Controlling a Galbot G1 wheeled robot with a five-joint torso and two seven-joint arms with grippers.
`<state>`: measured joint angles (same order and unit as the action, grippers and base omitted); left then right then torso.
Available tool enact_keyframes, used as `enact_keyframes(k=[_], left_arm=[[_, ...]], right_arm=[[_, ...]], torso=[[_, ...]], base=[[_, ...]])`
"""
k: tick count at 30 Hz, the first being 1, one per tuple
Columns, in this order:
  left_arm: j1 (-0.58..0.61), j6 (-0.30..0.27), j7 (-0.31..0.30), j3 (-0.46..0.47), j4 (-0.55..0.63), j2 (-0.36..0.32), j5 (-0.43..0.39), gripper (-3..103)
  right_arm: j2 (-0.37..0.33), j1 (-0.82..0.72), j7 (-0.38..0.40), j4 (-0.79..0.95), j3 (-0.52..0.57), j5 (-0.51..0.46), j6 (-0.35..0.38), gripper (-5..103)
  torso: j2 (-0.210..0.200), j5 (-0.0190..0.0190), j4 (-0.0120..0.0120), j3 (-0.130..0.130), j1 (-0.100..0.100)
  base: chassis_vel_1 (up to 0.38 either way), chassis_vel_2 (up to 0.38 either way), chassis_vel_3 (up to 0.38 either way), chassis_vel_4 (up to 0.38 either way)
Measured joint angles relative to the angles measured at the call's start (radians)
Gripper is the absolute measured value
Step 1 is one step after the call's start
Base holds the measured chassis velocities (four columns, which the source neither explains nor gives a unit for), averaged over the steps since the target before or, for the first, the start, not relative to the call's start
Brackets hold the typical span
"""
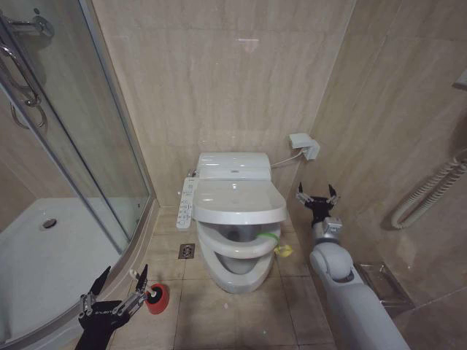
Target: Open the toilet lid, clean the toilet bowl with a toilet brush, close the toilet lid, and flush.
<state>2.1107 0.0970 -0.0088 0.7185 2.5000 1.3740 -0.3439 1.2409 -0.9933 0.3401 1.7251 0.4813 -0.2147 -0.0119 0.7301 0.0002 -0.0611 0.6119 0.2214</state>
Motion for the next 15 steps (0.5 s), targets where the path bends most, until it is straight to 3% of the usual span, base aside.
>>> enact_keyframes(k=[6, 15], left_arm=[[0.000, 0.000, 0.000, 0.000, 0.000, 0.000, 0.000, 92], [0.000, 0.000, 0.000, 0.000, 0.000, 0.000, 0.000, 92]], right_arm=[[-0.016, 0.000, -0.012, 0.075, -0.016, -0.080, 0.045, 100], [-0.057, -0.046, -0.053, 0.271, -0.022, -0.227, 0.182, 100]], torso=[[0.000, -0.0003, -0.0003, 0.000, 0.000], [0.000, -0.0003, -0.0006, 0.000, 0.000]], base=[[0.000, 0.000, 0.000, 0.000], [0.000, 0.000, 0.000, 0.000]])
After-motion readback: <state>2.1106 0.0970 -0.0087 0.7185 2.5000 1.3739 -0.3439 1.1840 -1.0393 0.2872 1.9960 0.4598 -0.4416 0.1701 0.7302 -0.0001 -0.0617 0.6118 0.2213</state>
